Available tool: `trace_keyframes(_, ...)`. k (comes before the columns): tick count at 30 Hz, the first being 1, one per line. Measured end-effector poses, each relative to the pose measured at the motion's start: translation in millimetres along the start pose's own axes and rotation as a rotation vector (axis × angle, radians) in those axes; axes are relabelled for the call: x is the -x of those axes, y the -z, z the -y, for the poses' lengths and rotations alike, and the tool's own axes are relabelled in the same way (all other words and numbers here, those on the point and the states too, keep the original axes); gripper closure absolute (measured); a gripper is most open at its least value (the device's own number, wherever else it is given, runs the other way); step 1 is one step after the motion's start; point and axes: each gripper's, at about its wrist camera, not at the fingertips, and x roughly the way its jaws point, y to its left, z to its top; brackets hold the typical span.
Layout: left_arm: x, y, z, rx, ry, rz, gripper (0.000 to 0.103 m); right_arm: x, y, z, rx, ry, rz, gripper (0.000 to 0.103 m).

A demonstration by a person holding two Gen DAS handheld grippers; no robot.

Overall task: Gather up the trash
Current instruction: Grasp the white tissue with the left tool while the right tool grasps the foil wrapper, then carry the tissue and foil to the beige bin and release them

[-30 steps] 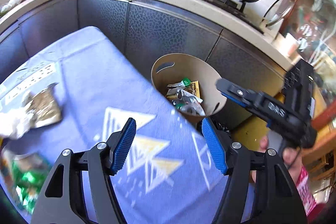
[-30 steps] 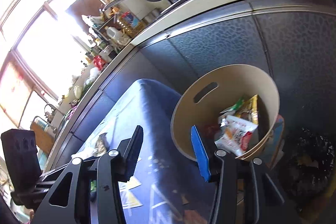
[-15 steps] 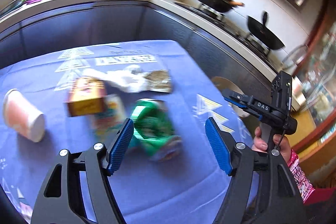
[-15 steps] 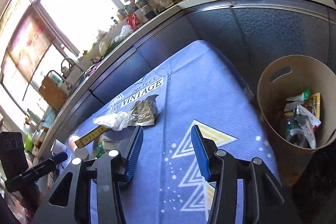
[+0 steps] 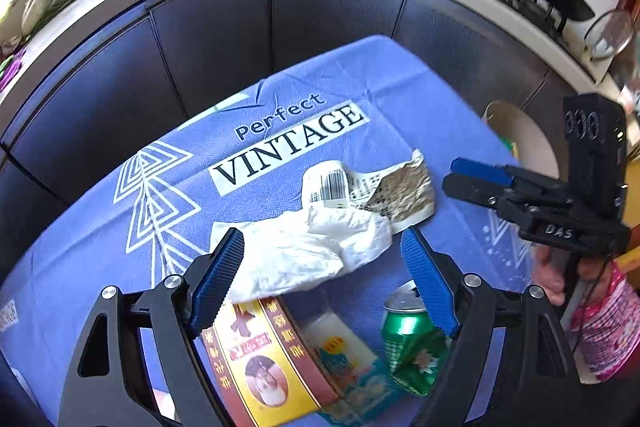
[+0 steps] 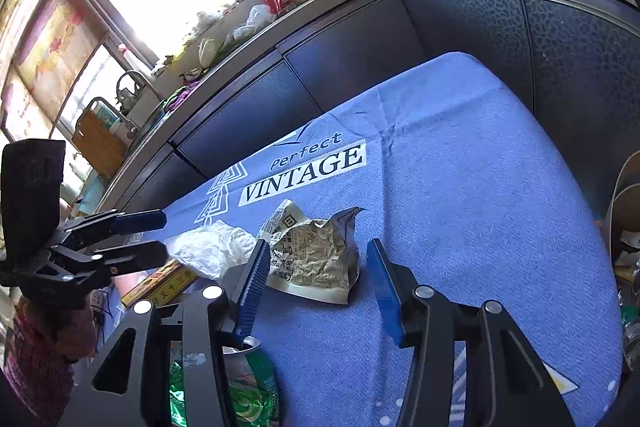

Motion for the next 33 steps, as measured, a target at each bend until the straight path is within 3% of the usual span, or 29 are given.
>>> trace_keyframes(2, -18.9, -3.4, 3.1, -0.034, -0.012, -0.064, 0.023, -9.4, -2.4, 3.0, -0.005, 0.002, -0.014, 0.050)
trace_keyframes(4, -32.5, -2.7, 6.5, -0.049, -0.017, -0.110, 0.035, -16.8, -4.5, 7.8, -0.021, 0.001, -0.023, 0.050)
trace_keyframes(6, -43.4, 1.0, 10.6, -0.065, -0.010, -0.151, 0.068, -23.3, -3.8, 8.8, -0.029, -0.012, -0.029, 0.050)
trace_keyframes(7, -48.6, 3.6, 11.9, -0.068, -0.011, -0.172, 0.074, -25.9, -2.7, 8.0, -0.027, -0.018, -0.033, 0.051)
trace_keyframes(8, -53.9, 7.1, 13.8, -0.071, -0.012, -0.197, 0.087, -29.5, -0.6, 6.5, -0.023, -0.028, -0.044, 0.062)
trace_keyframes(9, -58.0, 10.1, 15.6, -0.076, -0.021, -0.213, 0.093, -32.7, 1.8, 4.5, -0.016, -0.025, -0.056, 0.079)
trace_keyframes(10, -59.9, 12.8, 16.9, -0.080, -0.036, -0.215, 0.094, -34.3, 3.7, 3.1, -0.008, -0.012, -0.060, 0.086)
trace_keyframes(11, -59.2, 14.2, 17.3, -0.078, -0.035, -0.209, 0.097, -33.9, 5.8, 2.6, -0.004, -0.006, -0.058, 0.086)
trace_keyframes(14, -46.6, 13.7, 15.1, -0.045, -0.016, -0.174, 0.099, -17.3, 8.0, 7.2, -0.037, -0.023, -0.018, 0.098)
trace_keyframes(18, -18.4, 8.7, 18.8, -0.020, -0.020, -0.105, 0.099, 23.0, 8.0, 12.8, -0.071, -0.023, 0.079, 0.099)
trace_keyframes(21, 2.6, 2.6, 24.2, -0.005, -0.016, -0.061, 0.099, 48.0, 12.2, 18.5, -0.091, -0.016, 0.101, 0.100)
trace_keyframes(25, 26.6, 2.6, 39.7, -0.003, 0.027, -0.008, 0.099, 86.9, 41.9, 27.0, -0.109, 0.017, 0.124, 0.100)
trace_keyframes(30, 27.5, -6.5, 77.6, -0.050, 0.073, 0.004, 0.099, 135.0, 78.2, 49.8, -0.149, 0.075, 0.190, 0.101)
trace_keyframes(33, 23.2, -15.2, 103.6, -0.080, 0.105, 0.007, 0.099, 157.7, 79.7, 63.8, -0.159, 0.133, 0.239, 0.101)
